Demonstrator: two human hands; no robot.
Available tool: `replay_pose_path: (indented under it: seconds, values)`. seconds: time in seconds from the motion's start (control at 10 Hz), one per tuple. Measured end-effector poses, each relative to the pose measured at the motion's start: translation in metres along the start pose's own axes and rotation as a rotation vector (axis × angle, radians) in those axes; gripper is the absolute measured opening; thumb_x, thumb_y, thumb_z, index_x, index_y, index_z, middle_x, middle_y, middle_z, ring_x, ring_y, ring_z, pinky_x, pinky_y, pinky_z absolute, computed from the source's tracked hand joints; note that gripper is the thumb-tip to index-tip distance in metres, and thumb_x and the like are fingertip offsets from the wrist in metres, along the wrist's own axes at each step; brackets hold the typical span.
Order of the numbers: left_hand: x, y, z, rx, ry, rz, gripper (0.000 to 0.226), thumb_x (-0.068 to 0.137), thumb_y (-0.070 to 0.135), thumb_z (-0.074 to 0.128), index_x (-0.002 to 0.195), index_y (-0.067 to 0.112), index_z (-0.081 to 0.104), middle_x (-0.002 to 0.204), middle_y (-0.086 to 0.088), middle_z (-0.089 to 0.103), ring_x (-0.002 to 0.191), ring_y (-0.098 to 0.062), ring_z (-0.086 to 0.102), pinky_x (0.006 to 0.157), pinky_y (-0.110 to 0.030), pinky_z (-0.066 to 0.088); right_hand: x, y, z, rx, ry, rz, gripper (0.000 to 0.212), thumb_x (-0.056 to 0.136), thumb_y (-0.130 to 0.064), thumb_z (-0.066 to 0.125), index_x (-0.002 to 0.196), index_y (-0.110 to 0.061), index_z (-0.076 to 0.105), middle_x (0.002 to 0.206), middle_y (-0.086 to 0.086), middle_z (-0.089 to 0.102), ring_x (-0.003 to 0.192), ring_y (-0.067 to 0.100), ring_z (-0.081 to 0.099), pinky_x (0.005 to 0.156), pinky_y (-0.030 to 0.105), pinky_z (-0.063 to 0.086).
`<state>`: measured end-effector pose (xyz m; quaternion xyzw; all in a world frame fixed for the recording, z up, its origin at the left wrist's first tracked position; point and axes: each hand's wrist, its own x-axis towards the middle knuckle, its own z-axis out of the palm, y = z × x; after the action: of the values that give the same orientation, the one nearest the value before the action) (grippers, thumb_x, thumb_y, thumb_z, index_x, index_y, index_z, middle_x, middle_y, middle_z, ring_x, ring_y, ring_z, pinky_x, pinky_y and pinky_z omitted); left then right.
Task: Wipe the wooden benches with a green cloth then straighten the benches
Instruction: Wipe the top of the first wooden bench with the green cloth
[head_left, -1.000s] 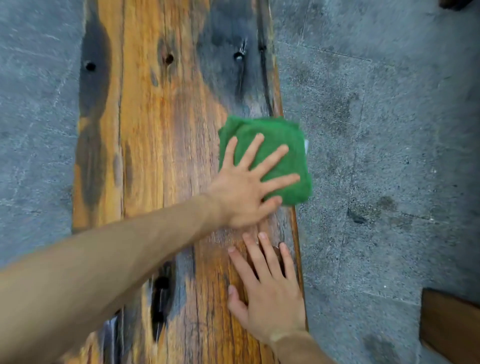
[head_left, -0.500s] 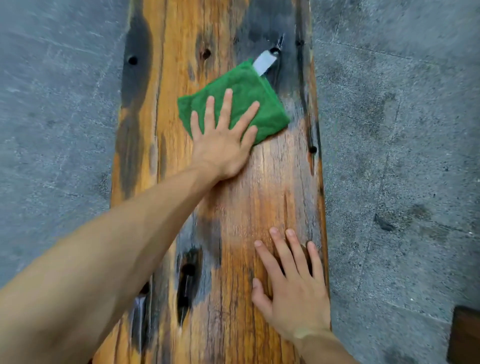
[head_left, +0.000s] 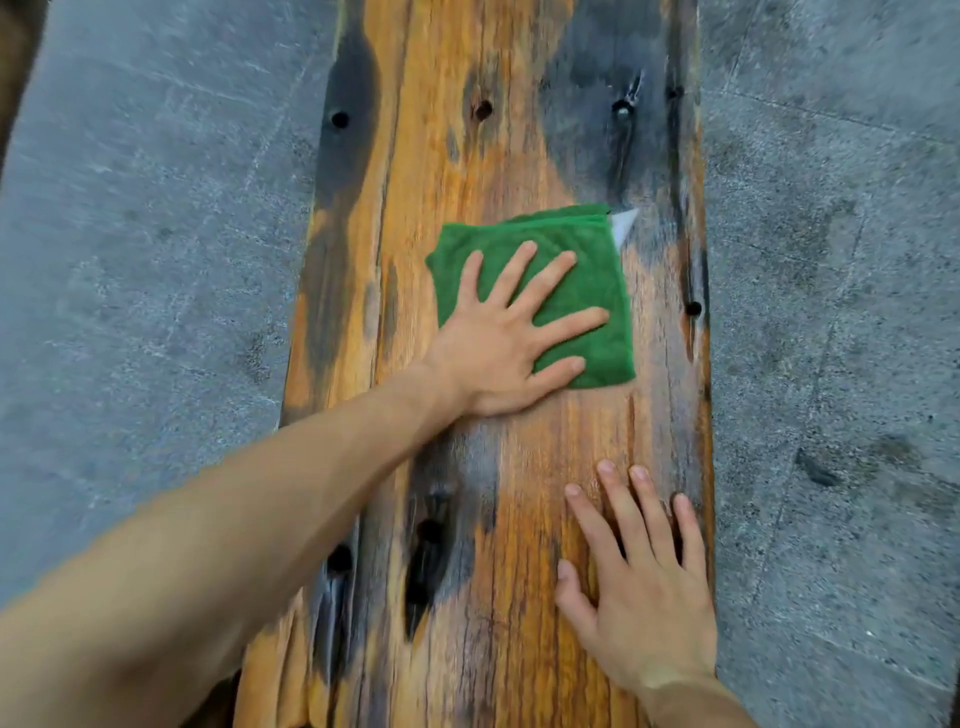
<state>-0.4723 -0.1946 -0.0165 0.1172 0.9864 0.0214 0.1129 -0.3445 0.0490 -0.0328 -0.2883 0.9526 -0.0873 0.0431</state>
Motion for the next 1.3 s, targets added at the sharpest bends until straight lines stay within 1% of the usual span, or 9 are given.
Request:
replay_pose_path:
  seconds: [0.2,0.4,0.5,0.6,0.7,0.8,1.0,1.2,1.3]
  values:
    - [0.070,0.080,-0.015,-0.155,0.076,-0.406,0.044,0.099,0.046,0.038,0.139,0.030,0.046,0.158,-0.012,0.030,0.143,-0.038,0.025,0.116,-0.068,0.006,-0.002,-0.003,0.004,-0.003,0.098,0.019,0.065,0.078,-0.044,0.050,0.140,-0.024,0.049,0.152,0.009,0.045,0.139,0.030,0.041,0.113,0.059,0.030]
    - [-0.020,0.077,0.014,-0.088,0.106,-0.198,0.065,0.096,0.059,0.037,0.157,0.039,0.028,0.169,-0.003,0.011,0.155,-0.037,0.000,0.119,-0.067,-0.002,-0.001,-0.003,0.007,-0.036,0.123,0.004,0.063,0.081,-0.045,0.046,0.140,-0.024,0.049,0.150,0.010,0.047,0.138,0.030,0.042,0.112,0.057,0.030]
    - [-0.118,0.027,0.032,-0.084,0.145,-0.371,0.072,0.088,0.070,0.039,0.155,0.046,0.027,0.168,0.008,0.015,0.153,-0.044,0.002,0.116,-0.071,0.005,0.000,-0.005,0.006,-0.034,0.101,0.004,0.063,0.082,-0.047,0.044,0.140,-0.024,0.049,0.151,0.010,0.046,0.139,0.032,0.041,0.113,0.056,0.027]
    - [-0.137,-0.027,0.038,-0.040,0.107,-0.501,0.073,0.085,0.077,0.034,0.154,0.053,0.022,0.168,0.011,0.013,0.152,-0.048,0.002,0.113,-0.076,0.006,0.002,-0.005,0.005,-0.032,0.083,0.008,0.063,0.083,-0.047,0.043,0.140,-0.023,0.049,0.151,0.011,0.046,0.140,0.033,0.040,0.114,0.057,0.025]
    - [-0.090,-0.084,0.027,-0.136,0.053,-0.762,0.071,0.085,0.080,0.020,0.152,0.060,0.006,0.169,0.012,-0.004,0.152,-0.047,-0.005,0.115,-0.073,0.005,0.001,-0.007,0.004,-0.039,0.068,-0.004,0.062,0.085,-0.047,0.042,0.142,-0.023,0.048,0.151,0.012,0.045,0.140,0.033,0.040,0.114,0.058,0.026]
    - [-0.042,-0.100,0.018,-0.233,0.078,-0.864,0.068,0.090,0.076,0.018,0.153,0.057,0.002,0.169,0.009,-0.009,0.152,-0.045,-0.008,0.115,-0.073,0.006,0.001,-0.007,0.004,-0.043,0.070,-0.014,0.062,0.085,-0.047,0.042,0.142,-0.023,0.047,0.152,0.012,0.045,0.140,0.033,0.040,0.114,0.059,0.026]
    - [0.021,-0.050,0.008,-0.127,0.053,-0.583,0.070,0.094,0.072,0.014,0.158,0.046,-0.001,0.169,0.005,-0.012,0.154,-0.039,-0.012,0.113,-0.074,-0.004,-0.001,-0.005,0.004,-0.064,0.062,-0.028,0.062,0.086,-0.047,0.042,0.142,-0.022,0.048,0.152,0.012,0.044,0.140,0.033,0.040,0.113,0.060,0.028]
    - [-0.051,0.026,0.021,-0.084,0.047,-0.048,0.072,0.094,0.068,0.031,0.159,0.042,0.015,0.170,0.004,0.002,0.155,-0.035,-0.003,0.118,-0.068,0.005,-0.001,-0.003,0.005,-0.059,0.078,0.001,0.059,0.091,-0.051,0.034,0.141,-0.024,0.049,0.151,0.010,0.045,0.139,0.031,0.041,0.112,0.059,0.030]
    - [-0.113,-0.011,0.041,-0.094,0.106,-0.189,0.069,0.091,0.069,0.038,0.156,0.047,0.024,0.169,0.002,0.011,0.155,-0.035,0.005,0.118,-0.066,0.015,0.001,-0.002,0.005,-0.046,0.073,0.016,0.058,0.091,-0.051,0.034,0.141,-0.024,0.050,0.152,0.010,0.045,0.140,0.032,0.041,0.112,0.058,0.031]
